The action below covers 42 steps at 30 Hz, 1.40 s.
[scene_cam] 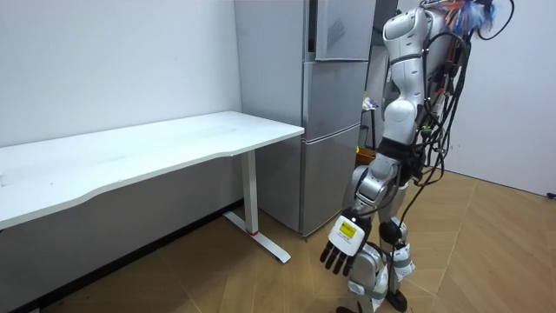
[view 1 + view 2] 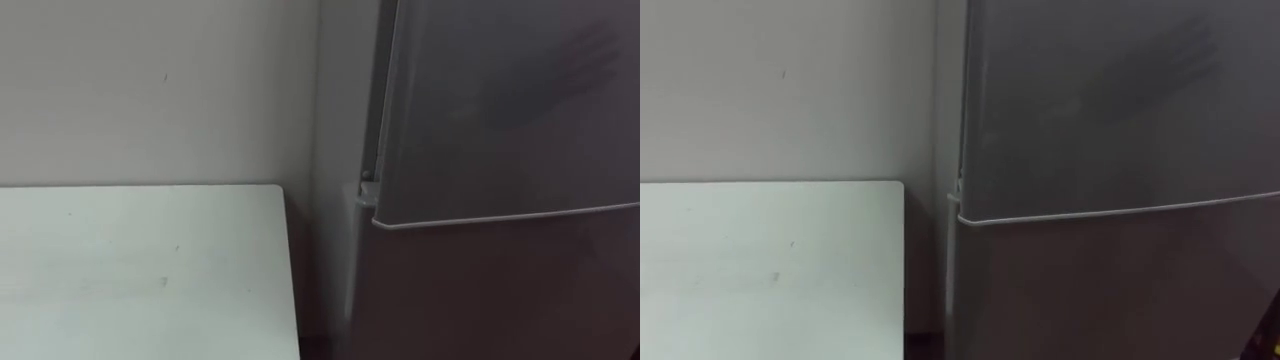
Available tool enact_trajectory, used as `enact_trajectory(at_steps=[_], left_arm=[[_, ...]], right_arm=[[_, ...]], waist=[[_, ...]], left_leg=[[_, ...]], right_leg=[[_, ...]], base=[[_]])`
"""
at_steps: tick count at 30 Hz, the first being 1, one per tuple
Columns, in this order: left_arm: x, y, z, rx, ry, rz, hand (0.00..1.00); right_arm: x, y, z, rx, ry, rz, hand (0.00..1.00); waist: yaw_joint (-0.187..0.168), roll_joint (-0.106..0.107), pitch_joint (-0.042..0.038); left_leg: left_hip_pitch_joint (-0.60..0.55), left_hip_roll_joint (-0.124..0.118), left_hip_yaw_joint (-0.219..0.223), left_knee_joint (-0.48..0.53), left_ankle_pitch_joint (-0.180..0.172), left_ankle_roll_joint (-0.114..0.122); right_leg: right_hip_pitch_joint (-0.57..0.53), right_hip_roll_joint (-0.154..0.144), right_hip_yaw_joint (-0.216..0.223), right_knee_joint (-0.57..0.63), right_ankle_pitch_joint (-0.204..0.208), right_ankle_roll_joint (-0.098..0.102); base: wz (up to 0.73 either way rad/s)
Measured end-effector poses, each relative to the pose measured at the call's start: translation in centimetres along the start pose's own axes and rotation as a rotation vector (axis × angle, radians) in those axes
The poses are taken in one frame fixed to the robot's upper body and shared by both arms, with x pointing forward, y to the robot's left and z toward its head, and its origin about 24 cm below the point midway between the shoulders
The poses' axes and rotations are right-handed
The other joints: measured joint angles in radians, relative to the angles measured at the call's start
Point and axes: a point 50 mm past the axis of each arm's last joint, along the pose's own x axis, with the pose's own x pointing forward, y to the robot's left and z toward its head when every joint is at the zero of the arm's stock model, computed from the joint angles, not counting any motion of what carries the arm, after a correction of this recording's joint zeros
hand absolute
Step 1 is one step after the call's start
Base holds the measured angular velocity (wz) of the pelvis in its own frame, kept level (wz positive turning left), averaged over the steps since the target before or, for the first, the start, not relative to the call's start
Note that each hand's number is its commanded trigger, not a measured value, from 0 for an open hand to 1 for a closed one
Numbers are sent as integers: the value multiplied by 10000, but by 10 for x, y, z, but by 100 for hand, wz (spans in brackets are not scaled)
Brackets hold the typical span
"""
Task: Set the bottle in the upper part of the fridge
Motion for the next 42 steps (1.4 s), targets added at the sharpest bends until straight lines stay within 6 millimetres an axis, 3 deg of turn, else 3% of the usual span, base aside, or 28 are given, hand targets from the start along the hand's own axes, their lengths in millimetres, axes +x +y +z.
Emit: enact_trajectory(at_steps=[8, 11, 16, 22, 38, 42], left_arm=[[0, 0, 2, 1, -44, -3, 0], [0, 0, 2, 7, -45, -11, 0], [2, -1, 7, 11, -173, -61, 0], [2, -1, 6, -3, -94, -50, 0], [2, -1, 7, 15, -7, -102, 0], [4, -1, 15, 102, -221, -103, 0]], right_arm=[[0, 3, 0, -69, -27, 386, 0], [1, 14, -1, 46, -129, 754, 0], [2, 31, -2, 455, -152, 1532, 0], [5, 37, -2, 502, -115, 1821, 0], [-2, 49, -11, 436, 500, 2667, 0], [-8, 58, -15, 113, 515, 3157, 0]], waist=[[47, -21, 26], [54, -43, 19], [365, -109, 39], [569, -198, 59], [560, -124, 32], [588, -111, 30]], left_leg=[[-4, -1, -53, -27, 0, -2], [-7, -2, -55, -33, 0, -2], [-3, -2, -52, -13, 2, -4], [-20, -2, -56, -3, 1, -4], [3, -2, -113, 13, 1, -4], [19, -3, -120, 10, 1, -3]], right_leg=[[55, 6, -76, -110, -1, 0], [72, 6, -89, -119, 0, 0], [104, 8, -94, -124, 1, -2], [107, 4, -107, -138, 1, -1], [198, 4, -120, -132, 4, -4], [201, 4, -119, -132, 6, -4]], base=[[2], [0], [0], [0], [0], [0]])
